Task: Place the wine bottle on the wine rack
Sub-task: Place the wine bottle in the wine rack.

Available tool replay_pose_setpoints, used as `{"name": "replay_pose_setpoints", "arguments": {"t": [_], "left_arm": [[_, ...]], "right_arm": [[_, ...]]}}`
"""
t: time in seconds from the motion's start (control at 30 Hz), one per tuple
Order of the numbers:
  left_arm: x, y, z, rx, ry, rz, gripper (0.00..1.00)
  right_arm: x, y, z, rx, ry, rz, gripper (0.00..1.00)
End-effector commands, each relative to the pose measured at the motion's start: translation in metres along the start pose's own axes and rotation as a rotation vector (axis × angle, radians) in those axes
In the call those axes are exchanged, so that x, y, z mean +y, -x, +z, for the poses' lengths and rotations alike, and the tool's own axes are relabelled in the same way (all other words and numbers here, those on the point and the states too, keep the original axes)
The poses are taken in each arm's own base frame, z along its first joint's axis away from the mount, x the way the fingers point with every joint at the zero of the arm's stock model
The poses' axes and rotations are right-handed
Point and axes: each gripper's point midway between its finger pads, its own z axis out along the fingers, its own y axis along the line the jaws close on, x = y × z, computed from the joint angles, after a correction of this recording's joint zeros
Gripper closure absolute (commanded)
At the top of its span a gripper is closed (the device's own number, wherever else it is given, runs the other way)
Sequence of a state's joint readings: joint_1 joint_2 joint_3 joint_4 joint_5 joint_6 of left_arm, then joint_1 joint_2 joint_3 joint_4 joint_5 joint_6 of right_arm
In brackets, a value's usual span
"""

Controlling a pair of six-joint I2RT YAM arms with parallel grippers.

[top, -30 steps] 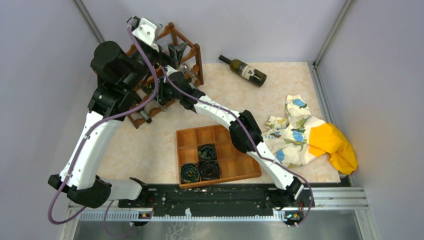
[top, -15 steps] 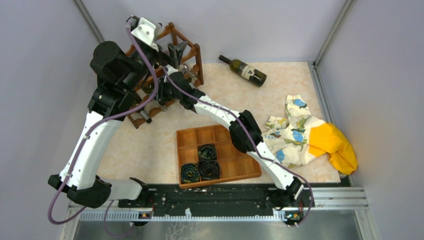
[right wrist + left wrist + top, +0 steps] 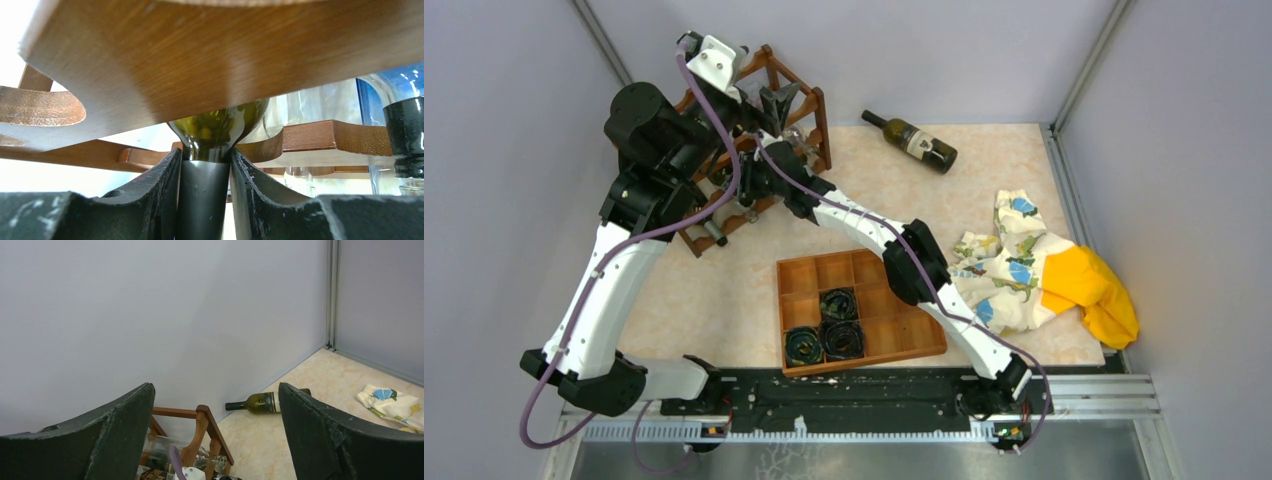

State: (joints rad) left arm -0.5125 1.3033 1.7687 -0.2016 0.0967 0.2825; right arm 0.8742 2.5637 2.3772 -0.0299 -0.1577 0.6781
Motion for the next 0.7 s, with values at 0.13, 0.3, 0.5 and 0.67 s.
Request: {"name": "replay_pose_setpoints", "arguments": {"t": [0.13,0.3,0.5,0.67], "left_arm": [[0.003,0.016,-0.006,-0.048,0.006,-0.005,0.01],[0.003,0.016,-0.006,-0.048,0.006,-0.007,0.01],[0.003,0.014,-0.005,-0.046,0.006,-0.01,0.01],[0.002,0.014,-0.005,-0.046,0.005,-0.014,0.01]], "right_arm": [[0.072,0.098,-0.021,-0.286,0.167,-0.053,0.71],[0.072,0.104,-0.019,-0.331,0.159,-0.068,0.73],[0.075,0.103,-0.016,-0.354,0.164,-0.084,0.69],[0.075,0.099,-0.013,-0.354,0.166,-0.103,0.66]]}}
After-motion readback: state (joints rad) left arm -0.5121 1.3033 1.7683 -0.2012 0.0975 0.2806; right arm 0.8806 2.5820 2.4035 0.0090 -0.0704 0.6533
